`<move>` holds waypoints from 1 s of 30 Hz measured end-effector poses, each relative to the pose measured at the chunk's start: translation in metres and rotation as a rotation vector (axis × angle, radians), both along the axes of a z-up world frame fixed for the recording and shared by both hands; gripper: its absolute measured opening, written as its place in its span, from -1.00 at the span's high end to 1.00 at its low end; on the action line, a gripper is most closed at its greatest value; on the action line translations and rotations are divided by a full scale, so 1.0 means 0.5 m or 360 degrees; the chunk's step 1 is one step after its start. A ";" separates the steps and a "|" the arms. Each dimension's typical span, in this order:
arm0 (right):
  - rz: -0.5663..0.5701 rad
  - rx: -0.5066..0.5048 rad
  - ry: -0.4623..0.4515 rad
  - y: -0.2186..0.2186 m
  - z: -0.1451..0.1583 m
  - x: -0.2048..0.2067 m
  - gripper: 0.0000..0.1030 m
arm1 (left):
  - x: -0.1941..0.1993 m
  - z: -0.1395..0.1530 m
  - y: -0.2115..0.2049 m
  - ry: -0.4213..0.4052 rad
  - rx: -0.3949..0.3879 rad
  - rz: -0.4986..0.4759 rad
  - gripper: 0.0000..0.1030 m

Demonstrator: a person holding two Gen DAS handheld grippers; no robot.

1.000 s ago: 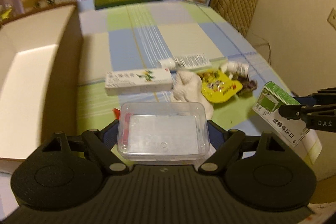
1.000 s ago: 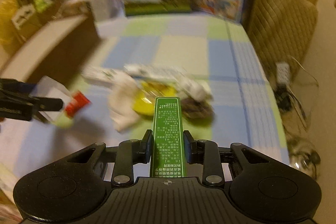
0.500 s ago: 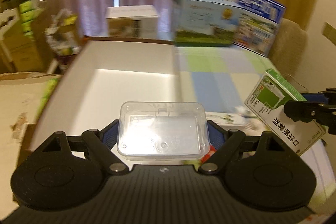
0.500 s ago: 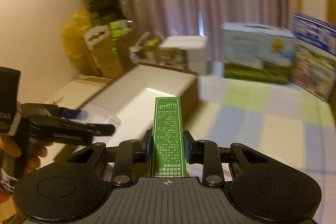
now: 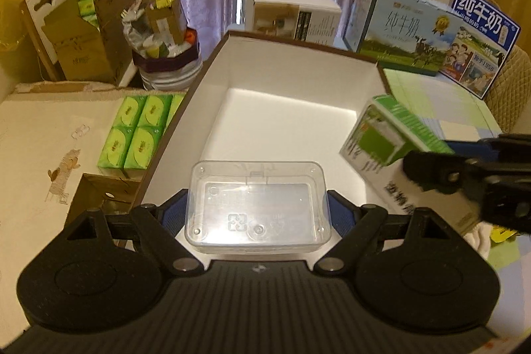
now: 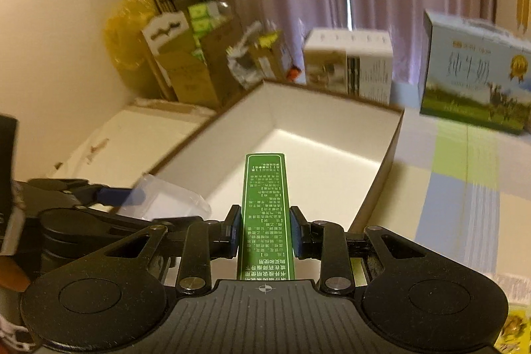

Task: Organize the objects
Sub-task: 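Carry both items into the open brown box and open both tools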

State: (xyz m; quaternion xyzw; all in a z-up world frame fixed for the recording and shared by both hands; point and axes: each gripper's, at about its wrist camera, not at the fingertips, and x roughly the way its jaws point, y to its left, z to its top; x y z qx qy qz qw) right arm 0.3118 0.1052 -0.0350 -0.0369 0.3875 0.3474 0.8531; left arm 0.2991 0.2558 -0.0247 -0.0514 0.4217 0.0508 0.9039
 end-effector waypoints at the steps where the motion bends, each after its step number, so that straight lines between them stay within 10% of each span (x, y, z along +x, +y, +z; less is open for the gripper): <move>1: -0.0011 -0.0013 0.0022 0.006 -0.010 0.006 0.48 | 0.003 -0.006 0.003 0.0010 0.0000 -0.0010 -0.61; 30: -0.0058 -0.0135 0.0165 0.018 -0.093 0.051 0.48 | 0.065 -0.095 0.024 0.0168 -0.0042 -0.0132 -0.66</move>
